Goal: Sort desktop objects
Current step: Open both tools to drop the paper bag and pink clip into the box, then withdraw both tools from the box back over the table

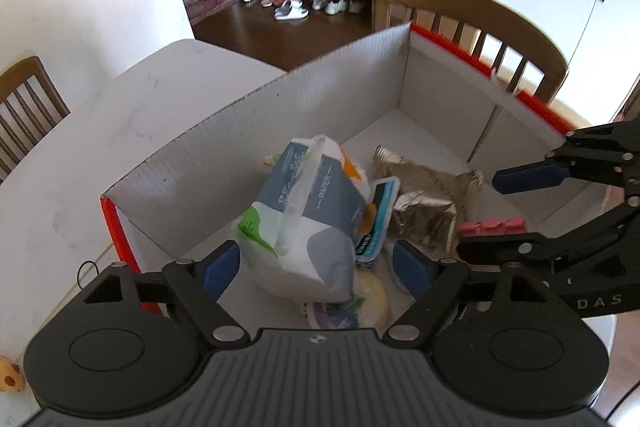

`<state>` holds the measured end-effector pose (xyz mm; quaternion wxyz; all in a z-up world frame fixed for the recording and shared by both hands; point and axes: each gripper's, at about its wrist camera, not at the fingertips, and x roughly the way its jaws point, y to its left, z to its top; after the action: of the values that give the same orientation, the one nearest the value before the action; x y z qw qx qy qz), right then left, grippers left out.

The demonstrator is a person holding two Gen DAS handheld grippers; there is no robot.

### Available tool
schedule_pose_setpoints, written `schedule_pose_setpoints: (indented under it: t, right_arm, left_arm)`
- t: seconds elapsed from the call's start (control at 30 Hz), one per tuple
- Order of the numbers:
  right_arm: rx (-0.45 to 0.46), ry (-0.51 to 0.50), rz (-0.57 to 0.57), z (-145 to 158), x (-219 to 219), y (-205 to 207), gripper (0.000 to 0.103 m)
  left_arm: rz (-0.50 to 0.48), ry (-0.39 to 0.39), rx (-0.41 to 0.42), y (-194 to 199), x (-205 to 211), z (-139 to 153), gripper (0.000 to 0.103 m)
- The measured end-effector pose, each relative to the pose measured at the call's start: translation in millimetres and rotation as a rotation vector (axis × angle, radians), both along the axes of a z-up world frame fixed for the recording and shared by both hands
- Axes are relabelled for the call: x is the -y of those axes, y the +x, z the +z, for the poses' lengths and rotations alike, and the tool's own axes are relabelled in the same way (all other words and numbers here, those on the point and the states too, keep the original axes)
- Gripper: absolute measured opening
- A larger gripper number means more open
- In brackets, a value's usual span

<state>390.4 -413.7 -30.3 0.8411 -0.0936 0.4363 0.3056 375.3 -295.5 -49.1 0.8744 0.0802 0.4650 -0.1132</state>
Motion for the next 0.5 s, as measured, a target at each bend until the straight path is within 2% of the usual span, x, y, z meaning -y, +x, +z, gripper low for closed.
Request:
schedule_pose_setpoints:
  t: [0.33, 0.5]
  right_arm:
    - [0.012, 0.048, -0.001, 22.9, 4.9, -5.5, 0.068]
    - [0.039, 0.069, -0.003, 34.8, 7.4, -16.7, 0.078]
  left_arm:
    - [0.017, -0.067, 0.105, -29.0, -4.7, 26.9, 0.084]
    - [0.035, -0.093, 0.175, -51.4, -7.6, 41.0, 0.084]
